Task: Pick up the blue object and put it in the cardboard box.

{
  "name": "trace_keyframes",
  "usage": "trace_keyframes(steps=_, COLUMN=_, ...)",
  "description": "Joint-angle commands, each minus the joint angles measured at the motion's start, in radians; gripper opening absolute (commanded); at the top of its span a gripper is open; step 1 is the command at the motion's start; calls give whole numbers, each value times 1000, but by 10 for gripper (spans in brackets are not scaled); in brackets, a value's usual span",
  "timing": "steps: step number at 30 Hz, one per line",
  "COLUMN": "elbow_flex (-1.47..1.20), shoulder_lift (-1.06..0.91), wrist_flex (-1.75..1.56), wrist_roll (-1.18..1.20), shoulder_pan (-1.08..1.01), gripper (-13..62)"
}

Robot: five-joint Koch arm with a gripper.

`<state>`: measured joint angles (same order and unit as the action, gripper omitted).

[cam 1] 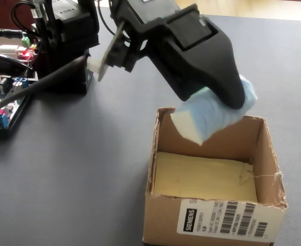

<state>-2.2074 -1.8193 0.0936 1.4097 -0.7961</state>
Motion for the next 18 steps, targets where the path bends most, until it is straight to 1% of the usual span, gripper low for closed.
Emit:
trace_keyframes(steps=1, elbow_flex=78, shoulder_lift=-14, wrist_flex=9, wrist_roll=32, shoulder_pan=-5, gripper=200)
trace_keyframes(steps=4, elbow_flex=77, shoulder_lift=-17, wrist_flex=25, wrist_roll=40, shoulder_pan=-6, gripper=244)
trace_keyframes(steps=6, elbow_flex=75, shoulder_lift=-23, wrist_flex=23, wrist_roll=61, shoulder_pan=-6, gripper=262)
trace_keyframes(steps=8, elbow_flex=69, shoulder_lift=-29, wrist_flex=18, wrist_roll=67, shoulder_pan=-6, gripper=262)
trace_keyframes(steps=10, elbow_flex=55, shoulder_lift=-40, wrist_flex=14, wrist_roll=146, shoulder_pan=3, gripper=290)
trace_keyframes(steps=18, elbow_flex=-2, shoulder_lift=-94, wrist_flex=-38, wrist_roll=256, shoulder_pan=52, gripper=310)
